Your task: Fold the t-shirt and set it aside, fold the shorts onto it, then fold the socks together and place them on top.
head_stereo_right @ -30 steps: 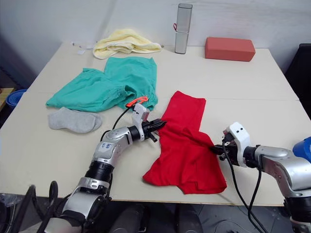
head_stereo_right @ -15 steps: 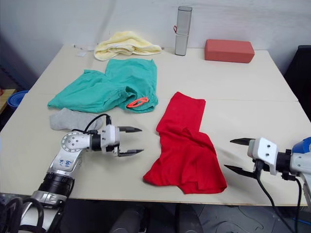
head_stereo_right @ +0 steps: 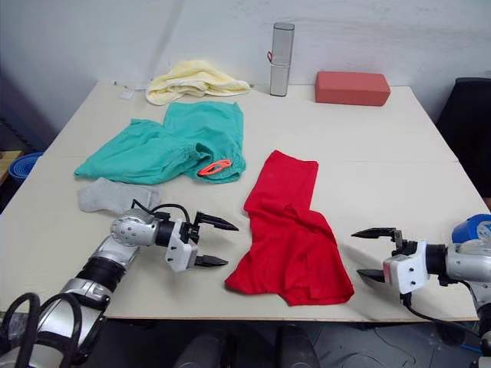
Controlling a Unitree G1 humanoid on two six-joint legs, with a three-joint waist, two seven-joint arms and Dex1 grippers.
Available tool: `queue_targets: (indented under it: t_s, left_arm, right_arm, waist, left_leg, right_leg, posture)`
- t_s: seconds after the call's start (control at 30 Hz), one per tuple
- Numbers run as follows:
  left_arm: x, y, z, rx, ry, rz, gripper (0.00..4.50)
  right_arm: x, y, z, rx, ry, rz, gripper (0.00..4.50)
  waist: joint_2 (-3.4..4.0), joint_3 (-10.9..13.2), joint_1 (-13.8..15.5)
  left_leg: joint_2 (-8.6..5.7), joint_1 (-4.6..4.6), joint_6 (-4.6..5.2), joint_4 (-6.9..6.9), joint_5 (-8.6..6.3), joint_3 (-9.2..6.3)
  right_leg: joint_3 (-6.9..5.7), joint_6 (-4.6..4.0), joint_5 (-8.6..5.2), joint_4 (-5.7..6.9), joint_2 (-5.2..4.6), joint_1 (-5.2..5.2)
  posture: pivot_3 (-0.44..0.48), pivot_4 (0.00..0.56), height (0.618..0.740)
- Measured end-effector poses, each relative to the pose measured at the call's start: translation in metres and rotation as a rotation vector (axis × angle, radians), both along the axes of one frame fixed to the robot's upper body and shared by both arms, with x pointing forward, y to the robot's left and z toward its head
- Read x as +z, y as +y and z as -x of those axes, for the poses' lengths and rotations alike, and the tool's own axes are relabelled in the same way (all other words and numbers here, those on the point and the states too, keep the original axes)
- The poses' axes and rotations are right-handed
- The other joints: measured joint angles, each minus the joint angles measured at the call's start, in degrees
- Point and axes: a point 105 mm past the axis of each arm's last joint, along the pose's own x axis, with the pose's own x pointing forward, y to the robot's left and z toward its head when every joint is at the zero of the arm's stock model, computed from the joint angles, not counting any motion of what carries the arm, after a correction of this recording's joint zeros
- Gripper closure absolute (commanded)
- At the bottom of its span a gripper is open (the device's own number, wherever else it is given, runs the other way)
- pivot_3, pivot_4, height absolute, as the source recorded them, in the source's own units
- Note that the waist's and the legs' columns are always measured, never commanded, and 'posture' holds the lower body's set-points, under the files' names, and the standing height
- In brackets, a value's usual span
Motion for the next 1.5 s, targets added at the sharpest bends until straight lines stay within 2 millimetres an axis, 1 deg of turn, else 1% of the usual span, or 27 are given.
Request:
queue_targets:
  t_s: [0.1,0.3,0.57,0.67,0.77,0.87,0.93,1.03,1.07,1.1,1.23,1.33,1.4,1.47,1.5]
  left_arm:
    - [0.0,-0.013,0.0,-0.037,-0.026,0.002,0.02]
    - [-0.001,-0.03,0.001,-0.081,-0.046,0.018,0.02]
    - [-0.004,-0.047,0.012,-0.153,-0.035,0.043,0.02]
    - [-0.008,-0.055,0.016,-0.166,-0.005,0.054,0.64]
    - [-0.014,-0.058,0.021,-0.176,0.022,0.046,1.61]
    - [-0.021,-0.057,0.026,-0.173,0.076,0.046,2.54]
    - [-0.019,-0.055,0.031,-0.195,0.091,0.044,3.19]
    - [-0.018,-0.046,0.044,-0.205,0.183,0.052,4.08]
    - [-0.019,-0.042,0.05,-0.206,0.23,0.057,4.39]
    - [-0.02,-0.039,0.056,-0.211,0.272,0.054,4.48]
    - [-0.028,-0.024,0.087,-0.234,0.438,0.019,4.48]
    - [-0.028,-0.017,0.098,-0.234,0.484,0.003,4.48]
    - [-0.026,-0.015,0.104,-0.233,0.511,0.005,4.48]
    - [-0.027,-0.013,0.108,-0.224,0.542,-0.005,4.48]
    - [-0.028,-0.013,0.11,-0.217,0.561,-0.014,4.48]
  right_arm:
    - [-0.002,0.013,0.006,0.061,-0.017,-0.027,0.0]
    - [-0.004,0.034,0.007,0.127,-0.058,-0.087,0.0]
    - [-0.006,0.052,0.012,0.2,-0.067,-0.123,0.0]
    - [-0.008,0.056,0.013,0.21,-0.056,-0.135,0.61]
    - [-0.013,0.061,0.017,0.228,-0.033,-0.139,1.66]
    - [-0.019,0.065,0.023,0.242,0.002,-0.147,2.66]
    - [-0.022,0.067,0.028,0.245,0.024,-0.157,3.41]
    - [-0.019,0.065,0.036,0.243,0.045,-0.163,4.45]
    - [-0.018,0.065,0.04,0.242,0.055,-0.168,4.5]
    - [-0.017,0.066,0.043,0.244,0.062,-0.175,4.5]
    - [-0.012,0.071,0.06,0.251,0.122,-0.216,4.5]
    - [-0.011,0.075,0.068,0.254,0.157,-0.233,4.5]
    - [-0.013,0.077,0.07,0.247,0.178,-0.235,4.5]
    - [-0.015,0.077,0.071,0.238,0.197,-0.233,4.5]
    - [-0.016,0.076,0.073,0.235,0.211,-0.231,4.5]
  waist:
    - [0.02,0.0,0.0]
    - [0.05,0.0,-0.2]
    - [0.05,0.0,-0.2]
    - [0.05,0.0,-0.2]
    - [0.08,0.0,-0.2]
    - [0.14,0.0,-0.2]
    - [0.19,0.0,-0.3]
    - [0.39,0.0,-0.8]
    - [0.4,0.0,-1.1]
    - [0.41,0.0,-1.2]
    - [0.47,0.1,-1.6]
    - [0.43,0.2,-1.5]
    - [0.43,0.2,-1.5]
    - [0.43,0.2,-1.5]
    - [0.43,0.2,-1.4]
  left_leg:
    - [0.0,-0.04,-0.01,-0.04,0.0,-0.02]
    - [0.0,-0.05,-0.02,-0.11,0.01,-0.02]
    - [0.03,-0.1,-0.05,-0.34,0.01,-0.02]
    - [0.03,-0.12,-0.05,-0.35,0.01,-0.02]
    - [0.03,-0.14,-0.04,-0.35,0.0,-0.02]
    - [0.03,-0.17,-0.04,-0.36,0.0,-0.02]
    - [0.04,-0.18,-0.05,-0.39,0.0,-0.02]
    - [0.1,-0.2,-0.12,-0.44,-0.03,0.0]
    - [0.17,-0.19,-0.16,-0.46,-0.05,0.0]
    - [0.19,-0.19,-0.19,-0.49,-0.05,-0.01]
    - [0.21,-0.42,-0.28,-0.43,0.0,-0.01]
    - [0.21,-0.38,-0.26,-0.37,0.11,-0.02]
    - [0.2,-0.32,-0.22,-0.37,0.14,-0.01]
    - [0.2,-0.33,-0.21,-0.4,0.14,-0.01]
    - [0.2,-0.34,-0.21,-0.41,0.13,-0.01]
  right_leg:
    - [-0.04,0.0,0.0,-0.06,0.0,-0.02]
    - [-0.04,0.01,0.0,-0.08,0.0,-0.04]
    - [-0.1,-0.01,-0.01,-0.28,0.02,-0.12]
    - [-0.1,-0.01,-0.01,-0.36,0.02,-0.11]
    - [-0.1,-0.01,-0.01,-0.39,0.02,-0.12]
    - [-0.1,-0.01,-0.01,-0.38,0.02,-0.15]
    - [-0.1,-0.03,-0.02,-0.38,0.02,-0.18]
    - [-0.07,-0.1,-0.06,-0.37,0.06,-0.24]
    - [-0.09,-0.14,-0.08,-0.37,0.12,-0.25]
    - [-0.1,-0.17,-0.11,-0.34,0.13,-0.27]
    - [-0.08,-0.24,-0.16,-0.05,0.13,-0.6]
    - [-0.06,-0.32,-0.2,0.09,0.12,-0.57]
    - [-0.04,-0.65,-0.37,0.1,0.1,-0.5]
    - [-0.03,-1.19,-0.67,0.09,0.09,-0.52]
    - [-0.04,-1.19,-0.67,0.09,0.1,-0.55]
  posture:
    - [0.0,0.15,0.74]
    - [0.0,0.15,0.74]
    - [0.0,0.15,0.74]
    - [0.0,0.15,0.74]
    - [0.0,0.15,0.74]
    - [0.0,0.15,0.74]
    - [0.0,0.15,0.74]
    - [0.0,0.15,0.74]
    - [0.0,0.15,0.74]
    - [0.0,0.15,0.74]
    - [0.0,0.15,0.74]
    - [0.0,0.15,0.74]
    - [0.0,0.15,0.74]
    - [0.0,0.15,0.74]
    - [0.0,0.15,0.74]
